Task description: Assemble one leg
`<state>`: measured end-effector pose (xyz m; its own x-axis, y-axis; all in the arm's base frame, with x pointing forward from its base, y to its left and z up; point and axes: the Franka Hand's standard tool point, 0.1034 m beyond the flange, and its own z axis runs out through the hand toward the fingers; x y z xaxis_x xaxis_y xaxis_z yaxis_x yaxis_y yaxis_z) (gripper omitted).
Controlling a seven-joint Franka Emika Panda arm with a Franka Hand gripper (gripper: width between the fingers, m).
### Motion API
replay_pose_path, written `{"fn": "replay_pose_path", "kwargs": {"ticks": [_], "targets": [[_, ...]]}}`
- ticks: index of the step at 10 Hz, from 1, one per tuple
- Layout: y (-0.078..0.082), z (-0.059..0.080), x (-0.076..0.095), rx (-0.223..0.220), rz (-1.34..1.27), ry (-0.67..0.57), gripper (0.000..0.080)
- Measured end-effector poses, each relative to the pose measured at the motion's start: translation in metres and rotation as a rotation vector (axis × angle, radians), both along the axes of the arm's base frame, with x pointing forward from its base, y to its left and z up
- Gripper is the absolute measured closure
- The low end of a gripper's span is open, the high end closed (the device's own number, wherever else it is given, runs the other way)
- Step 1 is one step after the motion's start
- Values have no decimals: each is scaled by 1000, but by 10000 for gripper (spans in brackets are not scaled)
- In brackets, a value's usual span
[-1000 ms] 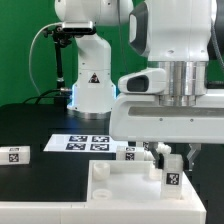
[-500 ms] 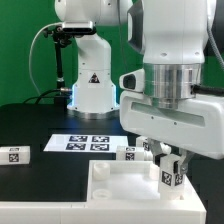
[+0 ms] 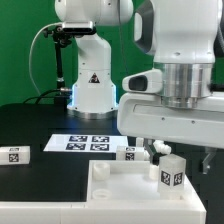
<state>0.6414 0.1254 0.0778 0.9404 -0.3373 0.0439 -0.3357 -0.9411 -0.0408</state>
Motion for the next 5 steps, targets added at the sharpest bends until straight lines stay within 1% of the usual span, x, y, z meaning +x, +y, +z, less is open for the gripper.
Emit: {"fn": "replay_pose_path", "kwargs": {"ticks": [1,4,5], "targets": [[0,-1,-3,-4,103,1,156],[-4,-2,-3,-26,350,-3,151],[-6,-2,-2,-65,579,-4,150]]}}
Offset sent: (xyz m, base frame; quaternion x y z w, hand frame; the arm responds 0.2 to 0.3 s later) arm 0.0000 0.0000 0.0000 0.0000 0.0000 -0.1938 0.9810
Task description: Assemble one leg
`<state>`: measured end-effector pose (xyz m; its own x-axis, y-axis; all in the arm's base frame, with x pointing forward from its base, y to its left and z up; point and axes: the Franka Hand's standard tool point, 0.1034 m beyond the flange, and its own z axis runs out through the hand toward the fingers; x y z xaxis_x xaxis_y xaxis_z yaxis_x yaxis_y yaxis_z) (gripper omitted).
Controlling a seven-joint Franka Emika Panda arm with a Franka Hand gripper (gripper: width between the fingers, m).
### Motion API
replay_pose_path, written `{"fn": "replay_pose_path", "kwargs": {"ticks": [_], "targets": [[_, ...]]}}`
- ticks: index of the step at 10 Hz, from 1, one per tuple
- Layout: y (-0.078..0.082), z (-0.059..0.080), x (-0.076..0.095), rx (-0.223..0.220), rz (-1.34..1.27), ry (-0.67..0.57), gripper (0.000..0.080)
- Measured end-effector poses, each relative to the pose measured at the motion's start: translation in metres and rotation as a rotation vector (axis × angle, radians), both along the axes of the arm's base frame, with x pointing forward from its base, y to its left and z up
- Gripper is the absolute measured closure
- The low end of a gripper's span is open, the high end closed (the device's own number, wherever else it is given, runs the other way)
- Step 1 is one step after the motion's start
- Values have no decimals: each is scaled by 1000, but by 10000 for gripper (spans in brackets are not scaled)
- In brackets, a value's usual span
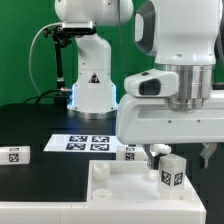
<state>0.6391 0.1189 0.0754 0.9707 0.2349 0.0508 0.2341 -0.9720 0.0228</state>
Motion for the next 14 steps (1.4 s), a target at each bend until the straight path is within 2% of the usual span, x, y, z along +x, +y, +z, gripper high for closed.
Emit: {"fn": "replay_pose_path", "kwargs": {"ticks": [1,3,4,5,6,7,10,14], "targets": [[-4,-4,-1,-20,197,12,150],[-5,-5,-1,-24,238,15,150],[-6,-5,-1,-23,211,15,265],[-6,-5,-1,-22,201,15,265],[-6,-5,-1,-18,129,14,448],[-5,-5,-1,-16,79,13,514],[-5,-5,-1,-4,-125,10,514],[-4,-5,-1,49,-802,15,514]]}}
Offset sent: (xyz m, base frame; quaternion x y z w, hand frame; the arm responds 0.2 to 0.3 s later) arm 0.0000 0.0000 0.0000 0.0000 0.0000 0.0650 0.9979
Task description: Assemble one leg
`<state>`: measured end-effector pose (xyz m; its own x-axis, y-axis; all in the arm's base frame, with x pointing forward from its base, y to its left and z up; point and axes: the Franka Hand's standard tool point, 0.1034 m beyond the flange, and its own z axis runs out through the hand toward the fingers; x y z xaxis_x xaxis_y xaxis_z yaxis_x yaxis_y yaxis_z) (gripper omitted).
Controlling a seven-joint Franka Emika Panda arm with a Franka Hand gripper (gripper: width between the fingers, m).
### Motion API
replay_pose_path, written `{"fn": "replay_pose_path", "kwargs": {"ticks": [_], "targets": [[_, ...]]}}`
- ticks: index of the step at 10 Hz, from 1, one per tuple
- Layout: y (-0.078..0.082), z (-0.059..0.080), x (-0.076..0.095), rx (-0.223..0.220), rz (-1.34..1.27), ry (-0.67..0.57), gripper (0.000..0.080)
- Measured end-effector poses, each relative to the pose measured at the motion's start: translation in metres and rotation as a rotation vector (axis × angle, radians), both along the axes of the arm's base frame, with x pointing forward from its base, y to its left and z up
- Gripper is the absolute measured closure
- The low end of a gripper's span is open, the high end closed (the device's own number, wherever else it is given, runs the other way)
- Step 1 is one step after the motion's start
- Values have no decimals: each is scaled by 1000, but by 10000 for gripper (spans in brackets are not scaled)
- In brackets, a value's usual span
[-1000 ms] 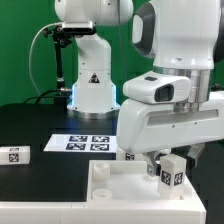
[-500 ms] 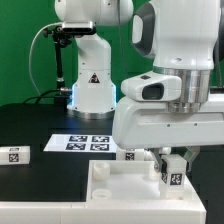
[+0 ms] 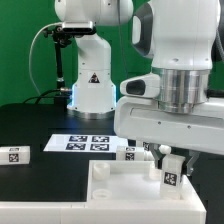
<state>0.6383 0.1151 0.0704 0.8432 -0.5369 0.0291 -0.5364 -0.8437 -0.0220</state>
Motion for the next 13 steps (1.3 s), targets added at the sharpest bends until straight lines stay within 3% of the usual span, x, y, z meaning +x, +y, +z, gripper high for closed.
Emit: {"fn": "replay_pose_path", "kwargs": {"ticks": [1,2,6,8,11,13], "targets": [[-1,0,0,40,-155,8,514],[-1,0,0,52,-230,11,514],[-1,0,0,64,-496,16,514],[-1,0,1,72,-752,22,512],[-1,0,4,142,-1249,32,512],[-2,-1,3,170,-1336,19,512]]}}
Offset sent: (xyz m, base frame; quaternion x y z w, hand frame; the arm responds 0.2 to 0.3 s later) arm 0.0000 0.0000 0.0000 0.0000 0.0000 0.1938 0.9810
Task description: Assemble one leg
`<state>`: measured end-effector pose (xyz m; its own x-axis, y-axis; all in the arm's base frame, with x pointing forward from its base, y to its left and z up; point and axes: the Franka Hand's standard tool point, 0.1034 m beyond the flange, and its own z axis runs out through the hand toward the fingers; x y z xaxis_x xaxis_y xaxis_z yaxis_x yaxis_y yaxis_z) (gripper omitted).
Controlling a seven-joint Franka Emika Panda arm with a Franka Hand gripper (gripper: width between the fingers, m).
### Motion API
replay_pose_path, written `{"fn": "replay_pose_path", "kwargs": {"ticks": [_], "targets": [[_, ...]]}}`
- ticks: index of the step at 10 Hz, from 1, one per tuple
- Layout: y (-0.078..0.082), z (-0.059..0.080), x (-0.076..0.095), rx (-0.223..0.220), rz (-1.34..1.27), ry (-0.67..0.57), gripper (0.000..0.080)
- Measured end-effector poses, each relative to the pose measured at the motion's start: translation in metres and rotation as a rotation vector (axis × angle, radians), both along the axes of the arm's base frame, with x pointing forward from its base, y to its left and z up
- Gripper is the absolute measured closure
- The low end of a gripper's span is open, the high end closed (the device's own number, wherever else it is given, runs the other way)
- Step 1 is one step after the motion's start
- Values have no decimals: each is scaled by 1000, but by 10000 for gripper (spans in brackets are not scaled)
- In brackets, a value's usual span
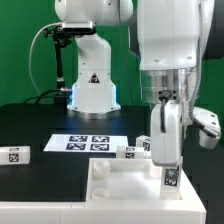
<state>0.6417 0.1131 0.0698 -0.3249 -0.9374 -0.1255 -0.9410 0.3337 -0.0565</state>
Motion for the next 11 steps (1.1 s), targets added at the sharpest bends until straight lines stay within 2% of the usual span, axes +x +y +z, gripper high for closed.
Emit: {"fn": "replay_pose_path", "kwargs": {"ticks": [2,4,5,6,7,10,11], "targets": [[2,0,0,6,-37,2,512],[5,-1,-1,15,-15,0,265],[5,-1,-1,15,-14,0,186],[9,1,-1,16,-1,-2,186],[13,10,1,17,48,-14,157],[15,56,16,38,117,-83,150],[15,57,16,41,115,-85,150]]}}
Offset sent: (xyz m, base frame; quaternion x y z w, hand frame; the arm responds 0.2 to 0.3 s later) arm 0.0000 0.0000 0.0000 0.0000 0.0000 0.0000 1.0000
